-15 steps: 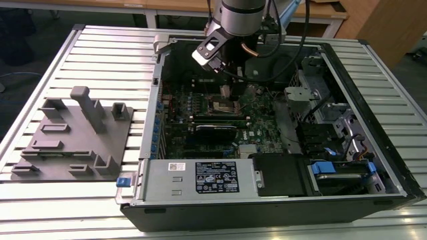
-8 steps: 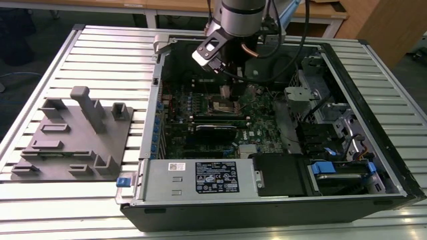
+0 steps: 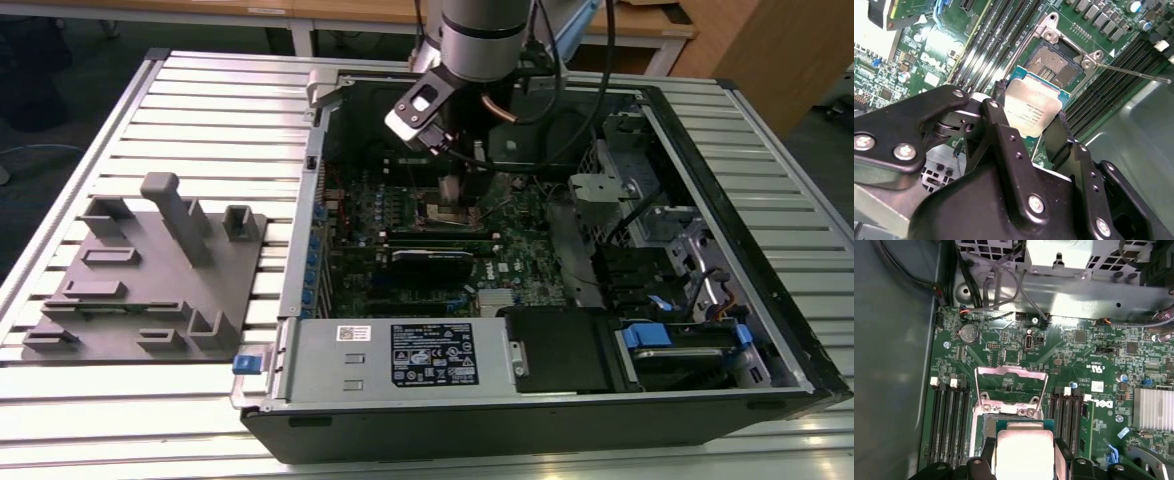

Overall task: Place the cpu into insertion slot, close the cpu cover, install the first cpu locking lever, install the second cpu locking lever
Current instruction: 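Place the cpu into insertion slot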

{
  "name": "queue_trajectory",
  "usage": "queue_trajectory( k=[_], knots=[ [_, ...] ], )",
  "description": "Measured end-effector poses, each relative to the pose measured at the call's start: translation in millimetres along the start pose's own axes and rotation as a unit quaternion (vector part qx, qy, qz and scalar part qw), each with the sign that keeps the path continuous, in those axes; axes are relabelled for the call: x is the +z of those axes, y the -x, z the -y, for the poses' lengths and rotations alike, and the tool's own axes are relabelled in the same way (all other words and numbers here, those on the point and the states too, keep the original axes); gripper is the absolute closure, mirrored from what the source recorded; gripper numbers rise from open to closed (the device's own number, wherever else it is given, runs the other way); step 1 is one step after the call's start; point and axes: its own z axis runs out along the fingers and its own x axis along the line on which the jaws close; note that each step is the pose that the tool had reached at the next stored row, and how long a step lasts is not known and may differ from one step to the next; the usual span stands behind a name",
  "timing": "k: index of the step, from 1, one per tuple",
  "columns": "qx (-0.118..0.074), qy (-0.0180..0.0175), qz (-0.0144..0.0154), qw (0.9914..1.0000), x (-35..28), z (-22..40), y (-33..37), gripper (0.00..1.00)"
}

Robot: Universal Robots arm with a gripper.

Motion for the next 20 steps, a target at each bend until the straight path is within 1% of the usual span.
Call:
queue_trajectory(
  k=[4, 7, 11, 16, 20],
  knots=[
    [0.000, 0.0000, 0.0000, 1.00000, 2.7, 0.7, -0.4, 0.46],
    [0.000, 0.0001, 0.0000, 1.00000, 6.3, 1.6, -0.4, 0.46],
    [0.000, -0.0001, 0.0001, 1.00000, 6.7, 2.1, -0.5, 0.46],
    [0.000, 0.0001, -0.0003, 1.00000, 7.6, 4.4, -1.9, 0.46],
    [0.002, 0.0000, -0.0001, 1.00000, 10.6, 5.3, -2.8, 0.46]
  ],
)
